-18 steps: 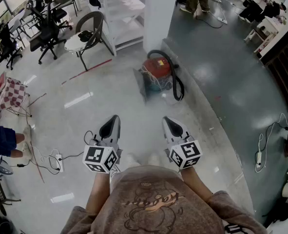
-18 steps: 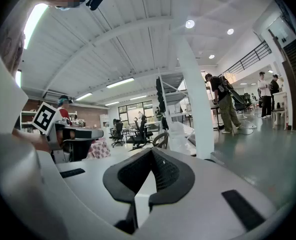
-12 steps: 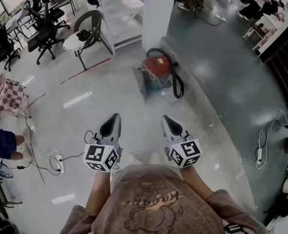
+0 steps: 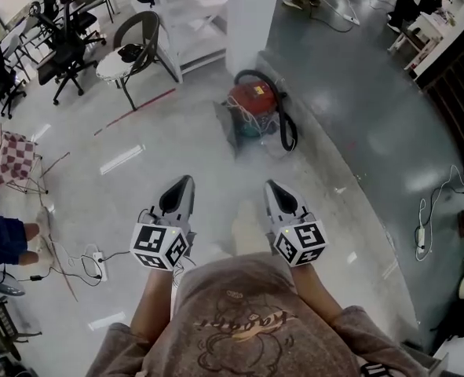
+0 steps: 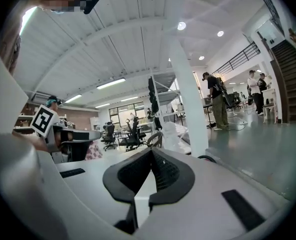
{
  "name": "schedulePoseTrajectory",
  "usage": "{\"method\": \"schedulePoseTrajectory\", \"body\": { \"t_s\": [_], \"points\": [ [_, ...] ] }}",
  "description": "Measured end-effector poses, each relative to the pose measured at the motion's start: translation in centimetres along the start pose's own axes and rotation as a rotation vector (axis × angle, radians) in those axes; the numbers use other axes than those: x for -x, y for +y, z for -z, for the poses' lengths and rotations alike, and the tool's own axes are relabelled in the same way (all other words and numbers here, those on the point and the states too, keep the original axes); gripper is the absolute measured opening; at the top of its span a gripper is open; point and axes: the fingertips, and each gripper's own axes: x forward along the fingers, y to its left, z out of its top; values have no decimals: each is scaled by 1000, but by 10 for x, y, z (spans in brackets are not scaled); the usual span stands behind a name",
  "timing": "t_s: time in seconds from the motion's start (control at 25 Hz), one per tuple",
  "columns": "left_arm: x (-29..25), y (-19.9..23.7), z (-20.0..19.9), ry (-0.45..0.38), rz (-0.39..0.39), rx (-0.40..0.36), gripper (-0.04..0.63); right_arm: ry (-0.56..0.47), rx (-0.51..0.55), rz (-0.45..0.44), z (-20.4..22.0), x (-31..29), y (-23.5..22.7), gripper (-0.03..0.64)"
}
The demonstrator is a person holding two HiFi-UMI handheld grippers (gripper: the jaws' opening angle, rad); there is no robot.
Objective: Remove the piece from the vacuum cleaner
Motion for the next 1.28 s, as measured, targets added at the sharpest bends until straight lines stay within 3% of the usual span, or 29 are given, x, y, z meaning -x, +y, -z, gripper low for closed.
{"method": "schedulePoseTrajectory", "body": {
  "t_s": [0.56, 1.28],
  "points": [
    [-74, 44, 2, 42, 46, 0, 3, 2, -33, 23, 0, -81, -37, 0],
    [-307, 119, -77, 33, 53, 18, 3, 38, -2, -5, -79, -270, -177, 0]
  ]
}}
